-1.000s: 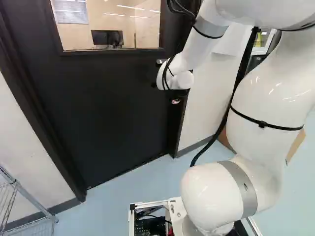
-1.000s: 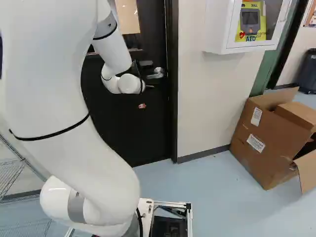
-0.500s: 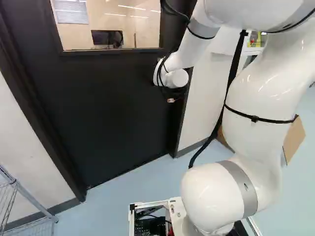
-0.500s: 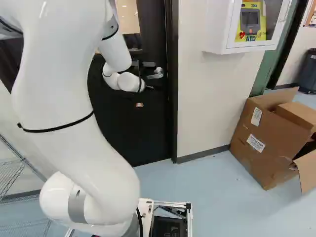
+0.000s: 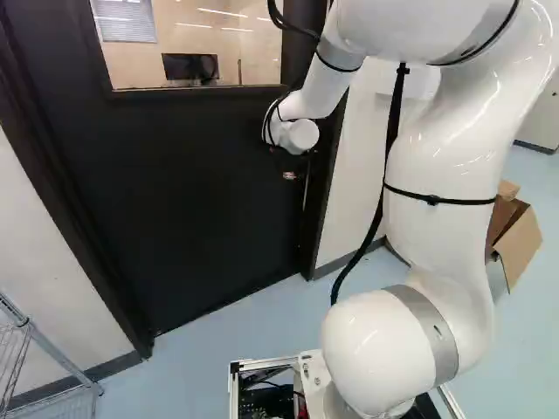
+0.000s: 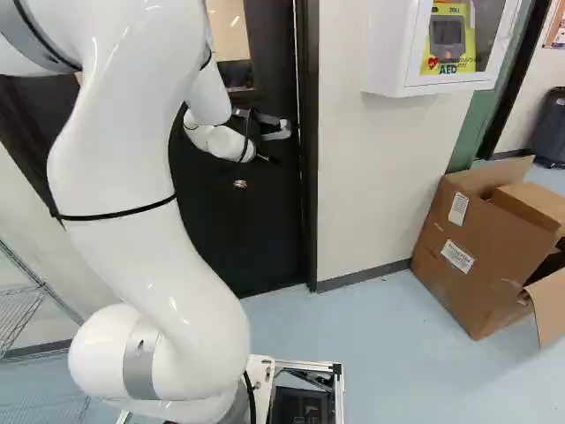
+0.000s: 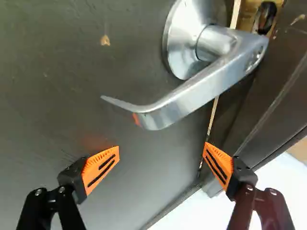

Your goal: Open the door and move inside

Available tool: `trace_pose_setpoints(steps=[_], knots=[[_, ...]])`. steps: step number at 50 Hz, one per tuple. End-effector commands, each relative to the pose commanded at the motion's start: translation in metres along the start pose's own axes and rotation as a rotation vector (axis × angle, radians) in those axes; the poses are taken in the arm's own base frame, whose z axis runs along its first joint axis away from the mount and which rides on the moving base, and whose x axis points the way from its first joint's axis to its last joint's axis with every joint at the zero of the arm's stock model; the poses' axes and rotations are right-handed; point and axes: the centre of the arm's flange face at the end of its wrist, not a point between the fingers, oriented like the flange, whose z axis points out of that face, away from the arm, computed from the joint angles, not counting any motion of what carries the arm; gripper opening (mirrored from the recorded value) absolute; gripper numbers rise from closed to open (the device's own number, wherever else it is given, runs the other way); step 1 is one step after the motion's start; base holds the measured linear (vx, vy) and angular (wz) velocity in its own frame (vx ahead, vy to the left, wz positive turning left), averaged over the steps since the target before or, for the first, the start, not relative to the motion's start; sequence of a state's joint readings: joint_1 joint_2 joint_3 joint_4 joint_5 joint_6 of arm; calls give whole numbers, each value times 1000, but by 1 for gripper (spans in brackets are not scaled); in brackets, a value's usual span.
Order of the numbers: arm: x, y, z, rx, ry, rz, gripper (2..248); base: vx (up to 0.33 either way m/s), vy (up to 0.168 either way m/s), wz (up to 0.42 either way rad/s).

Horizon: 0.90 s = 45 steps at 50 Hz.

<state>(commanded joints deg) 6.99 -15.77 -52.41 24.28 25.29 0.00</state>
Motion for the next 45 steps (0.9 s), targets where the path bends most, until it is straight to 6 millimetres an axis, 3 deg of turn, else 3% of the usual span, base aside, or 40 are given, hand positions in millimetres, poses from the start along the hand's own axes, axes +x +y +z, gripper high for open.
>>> trace_pose_setpoints(steps=[45], knots=[[3, -71, 56, 69, 4, 4, 247, 0, 0, 0]])
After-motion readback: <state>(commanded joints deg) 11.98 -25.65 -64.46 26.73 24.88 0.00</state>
